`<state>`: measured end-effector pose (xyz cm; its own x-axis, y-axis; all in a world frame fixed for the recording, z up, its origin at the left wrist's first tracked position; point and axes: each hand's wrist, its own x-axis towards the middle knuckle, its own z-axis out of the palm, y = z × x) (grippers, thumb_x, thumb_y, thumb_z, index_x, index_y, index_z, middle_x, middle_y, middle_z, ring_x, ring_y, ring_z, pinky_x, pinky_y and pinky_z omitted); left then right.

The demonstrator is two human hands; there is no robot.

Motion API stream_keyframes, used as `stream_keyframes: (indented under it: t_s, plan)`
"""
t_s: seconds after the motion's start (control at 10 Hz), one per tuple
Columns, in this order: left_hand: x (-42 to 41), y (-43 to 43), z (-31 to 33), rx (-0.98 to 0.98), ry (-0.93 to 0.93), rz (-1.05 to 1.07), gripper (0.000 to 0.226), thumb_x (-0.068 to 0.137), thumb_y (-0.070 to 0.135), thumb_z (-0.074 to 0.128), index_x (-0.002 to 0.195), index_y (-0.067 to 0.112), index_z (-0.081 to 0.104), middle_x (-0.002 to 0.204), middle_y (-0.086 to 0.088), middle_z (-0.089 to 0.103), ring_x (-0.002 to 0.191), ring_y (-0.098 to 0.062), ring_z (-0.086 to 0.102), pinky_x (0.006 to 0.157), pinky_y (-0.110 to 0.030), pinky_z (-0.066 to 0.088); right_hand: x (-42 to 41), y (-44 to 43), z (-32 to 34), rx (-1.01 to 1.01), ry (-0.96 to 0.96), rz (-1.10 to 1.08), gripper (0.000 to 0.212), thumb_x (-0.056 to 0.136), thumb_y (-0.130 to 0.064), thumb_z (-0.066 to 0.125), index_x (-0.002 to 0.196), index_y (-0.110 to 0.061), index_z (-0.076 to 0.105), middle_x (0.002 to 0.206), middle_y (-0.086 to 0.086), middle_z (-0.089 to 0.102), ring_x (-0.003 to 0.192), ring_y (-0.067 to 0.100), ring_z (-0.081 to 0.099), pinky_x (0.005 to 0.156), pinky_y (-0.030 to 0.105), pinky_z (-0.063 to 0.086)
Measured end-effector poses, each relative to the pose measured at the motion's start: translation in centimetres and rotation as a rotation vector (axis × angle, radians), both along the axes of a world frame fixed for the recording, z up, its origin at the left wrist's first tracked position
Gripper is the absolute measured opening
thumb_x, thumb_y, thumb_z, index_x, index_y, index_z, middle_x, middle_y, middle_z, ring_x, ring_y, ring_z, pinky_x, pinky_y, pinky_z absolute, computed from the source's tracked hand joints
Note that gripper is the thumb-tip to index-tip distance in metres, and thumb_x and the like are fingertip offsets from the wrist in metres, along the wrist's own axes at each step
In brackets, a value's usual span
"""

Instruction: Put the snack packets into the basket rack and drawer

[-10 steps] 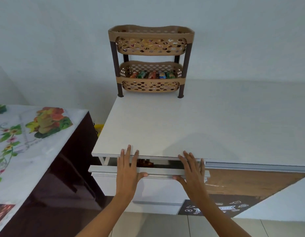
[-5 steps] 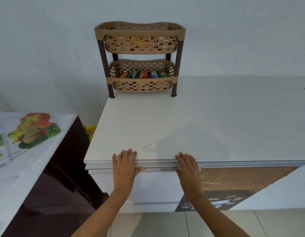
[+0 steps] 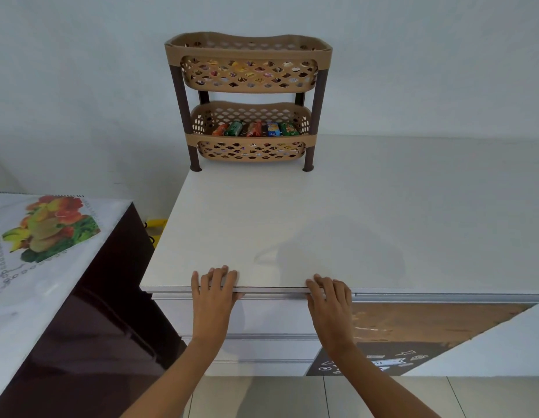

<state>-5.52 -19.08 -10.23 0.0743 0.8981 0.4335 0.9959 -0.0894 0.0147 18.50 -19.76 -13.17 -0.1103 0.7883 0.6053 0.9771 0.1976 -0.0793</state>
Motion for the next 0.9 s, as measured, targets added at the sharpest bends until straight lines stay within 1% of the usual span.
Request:
stream_keyframes:
  t_s: [0.3,0.4,0.5,0.6,0.7,0.8,0.9]
  plan:
    - [-0.2,0.3,-0.5,0.049,0.022,-0.02,0.048,0.058,0.031,0.087,0.099,0.014,0.067,0.103,-0.011,0.068,0.089,-0.034,0.064,0.092,-0.057,0.048,0.1,0.5,0.3,0.025,-0.059,0.031,0.035,0.067,-0.005,0.078,0.098,-0.014,0.065,0.099,0.007,0.066,0.087,0.022,0.046,0.081,0.036,0.042]
    - [-0.3,0.4,-0.5,0.032,0.018,-0.037,0.046,0.06,0.034,0.085,0.098,0.015,0.066,0.102,-0.01,0.068,0.088,-0.032,0.064,0.093,-0.055,0.048,0.2,0.6,0.7,0.023,-0.066,0.05,0.032,0.066,-0.002,0.074,0.094,-0.014,0.065,0.095,0.006,0.065,0.081,0.022,0.045,0.081,0.034,0.037]
    - [-0.5,0.2,-0.4,0.013,-0.012,-0.05,0.045,0.064,0.034,0.084,0.101,0.015,0.066,0.105,-0.009,0.068,0.091,-0.031,0.064,0.095,-0.054,0.047,0.3,0.4,1.2,-0.023,-0.026,0.084,0.029,0.068,-0.005,0.069,0.094,-0.015,0.062,0.094,0.003,0.062,0.079,0.022,0.045,0.081,0.032,0.036]
    - [-1.0,-0.4,-0.7,0.016,-0.139,-0.097,0.046,0.07,0.032,0.071,0.111,0.016,0.06,0.11,-0.006,0.065,0.1,-0.029,0.061,0.1,-0.052,0.044,0.7,0.1,2.4,-0.113,0.055,0.137,0.022,0.072,-0.013,0.056,0.093,-0.017,0.058,0.09,-0.001,0.056,0.077,0.02,0.045,0.078,0.03,0.037]
    - [-1.0,-0.5,-0.2,0.015,-0.216,-0.107,0.04,0.073,0.029,0.057,0.112,0.017,0.059,0.107,-0.004,0.064,0.096,-0.027,0.059,0.094,-0.046,0.047,0.6,0.4,3.3,-0.116,0.063,0.139,0.014,0.076,-0.014,0.052,0.088,-0.017,0.056,0.085,-0.002,0.054,0.075,0.02,0.045,0.073,0.03,0.04]
    - [-0.3,0.2,1.6,-0.018,-0.317,-0.021,0.026,0.082,0.019,0.048,0.105,0.017,0.062,0.098,-0.003,0.062,0.082,-0.023,0.054,0.076,-0.035,0.047,0.2,1.3,4.9,-0.141,0.066,0.116,0.003,0.081,-0.011,0.052,0.081,-0.013,0.054,0.078,0.001,0.053,0.069,0.021,0.046,0.063,0.032,0.042]
    - [0.5,1.3,2.2,-0.078,-0.332,0.03,0.028,0.093,0.02,0.043,0.116,0.014,0.057,0.112,-0.006,0.061,0.095,-0.024,0.055,0.083,-0.034,0.047,0.0,2.0,5.4,-0.147,0.067,0.104,0.001,0.083,-0.01,0.055,0.083,-0.011,0.055,0.08,0.002,0.054,0.07,0.021,0.05,0.064,0.033,0.047]
